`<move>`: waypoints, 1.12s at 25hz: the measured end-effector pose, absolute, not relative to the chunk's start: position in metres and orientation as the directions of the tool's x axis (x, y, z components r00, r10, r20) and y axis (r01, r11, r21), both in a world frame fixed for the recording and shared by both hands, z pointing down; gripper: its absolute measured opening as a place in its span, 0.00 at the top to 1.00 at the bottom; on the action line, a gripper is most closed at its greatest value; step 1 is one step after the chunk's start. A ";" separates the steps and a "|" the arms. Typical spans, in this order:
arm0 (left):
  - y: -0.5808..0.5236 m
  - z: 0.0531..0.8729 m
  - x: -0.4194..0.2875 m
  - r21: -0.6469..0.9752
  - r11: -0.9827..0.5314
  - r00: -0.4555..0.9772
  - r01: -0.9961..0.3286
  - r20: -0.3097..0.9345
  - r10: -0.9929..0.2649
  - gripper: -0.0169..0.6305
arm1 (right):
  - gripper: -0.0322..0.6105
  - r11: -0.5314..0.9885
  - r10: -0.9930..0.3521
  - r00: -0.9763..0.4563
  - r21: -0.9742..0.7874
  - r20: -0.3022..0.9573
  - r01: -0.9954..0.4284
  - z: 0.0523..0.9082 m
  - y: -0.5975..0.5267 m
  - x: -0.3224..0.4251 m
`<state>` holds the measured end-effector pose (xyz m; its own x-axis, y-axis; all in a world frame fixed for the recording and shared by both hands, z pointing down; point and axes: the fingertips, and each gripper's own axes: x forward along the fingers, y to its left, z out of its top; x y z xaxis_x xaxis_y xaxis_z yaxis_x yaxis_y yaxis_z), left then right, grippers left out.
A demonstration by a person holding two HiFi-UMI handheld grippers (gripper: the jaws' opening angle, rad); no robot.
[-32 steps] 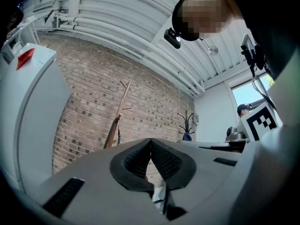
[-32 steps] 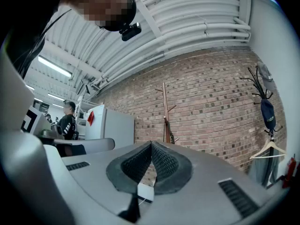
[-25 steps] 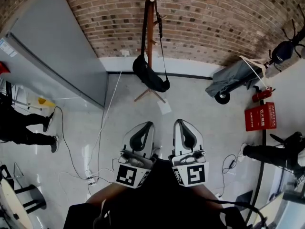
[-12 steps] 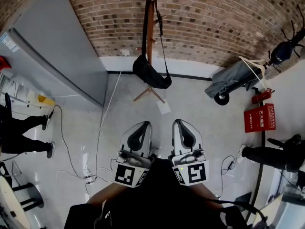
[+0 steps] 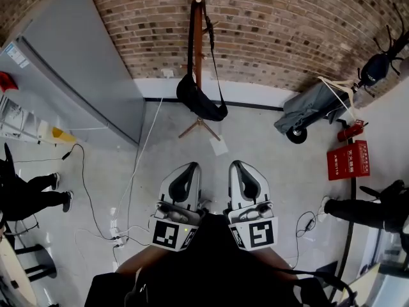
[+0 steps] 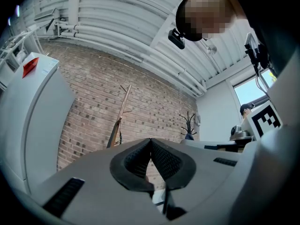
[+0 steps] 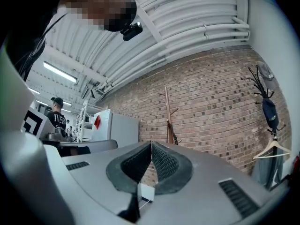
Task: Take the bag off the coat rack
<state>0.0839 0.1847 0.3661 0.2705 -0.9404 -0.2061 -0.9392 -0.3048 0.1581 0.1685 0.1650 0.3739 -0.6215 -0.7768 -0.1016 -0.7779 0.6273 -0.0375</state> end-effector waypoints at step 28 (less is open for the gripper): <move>0.144 0.377 0.083 0.156 -0.310 0.285 -0.938 -0.167 -0.944 0.95 | 0.92 0.611 -0.791 -0.610 -0.103 -0.049 -0.785 0.394 0.126 0.168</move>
<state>0.0830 0.1438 0.3773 0.2846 -0.9440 -0.1670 -0.9376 -0.3104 0.1565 0.1680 0.1256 0.3940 -0.6096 -0.7912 -0.0489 -0.7848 0.6111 -0.1033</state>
